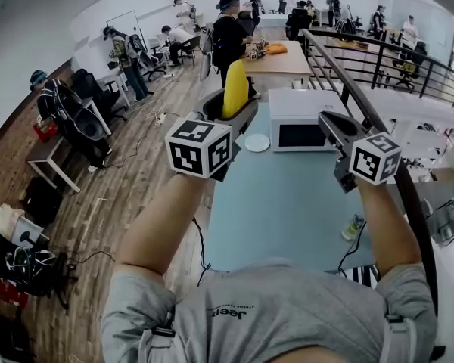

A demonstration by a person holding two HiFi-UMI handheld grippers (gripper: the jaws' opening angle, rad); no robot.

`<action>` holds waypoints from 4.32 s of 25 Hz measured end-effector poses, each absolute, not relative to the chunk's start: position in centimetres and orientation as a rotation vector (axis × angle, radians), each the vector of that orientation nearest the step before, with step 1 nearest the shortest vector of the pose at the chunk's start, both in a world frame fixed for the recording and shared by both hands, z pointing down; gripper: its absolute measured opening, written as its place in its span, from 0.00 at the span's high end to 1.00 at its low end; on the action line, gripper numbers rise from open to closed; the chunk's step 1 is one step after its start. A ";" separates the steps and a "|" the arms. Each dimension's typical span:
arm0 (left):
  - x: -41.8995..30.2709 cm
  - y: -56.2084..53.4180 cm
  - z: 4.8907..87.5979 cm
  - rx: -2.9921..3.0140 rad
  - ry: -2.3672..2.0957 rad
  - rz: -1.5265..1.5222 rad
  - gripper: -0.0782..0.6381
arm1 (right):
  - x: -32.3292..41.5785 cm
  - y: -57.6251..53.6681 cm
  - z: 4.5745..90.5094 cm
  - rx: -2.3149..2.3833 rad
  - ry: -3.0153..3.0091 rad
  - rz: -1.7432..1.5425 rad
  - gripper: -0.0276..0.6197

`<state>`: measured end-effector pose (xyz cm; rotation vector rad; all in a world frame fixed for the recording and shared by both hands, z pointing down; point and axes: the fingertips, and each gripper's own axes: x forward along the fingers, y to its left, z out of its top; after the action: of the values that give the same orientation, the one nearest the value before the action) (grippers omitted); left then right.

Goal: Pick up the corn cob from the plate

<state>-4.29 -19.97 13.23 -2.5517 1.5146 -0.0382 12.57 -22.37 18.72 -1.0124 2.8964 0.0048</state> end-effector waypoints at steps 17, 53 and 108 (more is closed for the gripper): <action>-16.5 -16.7 22.3 -2.729 1.370 -0.168 0.52 | 1.9 -18.9 25.7 -1.160 2.874 -0.140 0.93; -9.0 -13.7 57.9 -3.019 1.654 -0.915 0.52 | 8.2 -15.6 50.9 -1.137 3.137 -0.667 0.93; -6.2 -11.2 65.4 -3.136 1.606 -1.109 0.52 | 8.3 -14.9 60.0 -1.158 3.233 -0.870 0.94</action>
<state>-6.16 -11.20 65.44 -3.1360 1.6055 -1.1087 8.28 -14.88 59.98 -1.1575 3.2330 -0.8704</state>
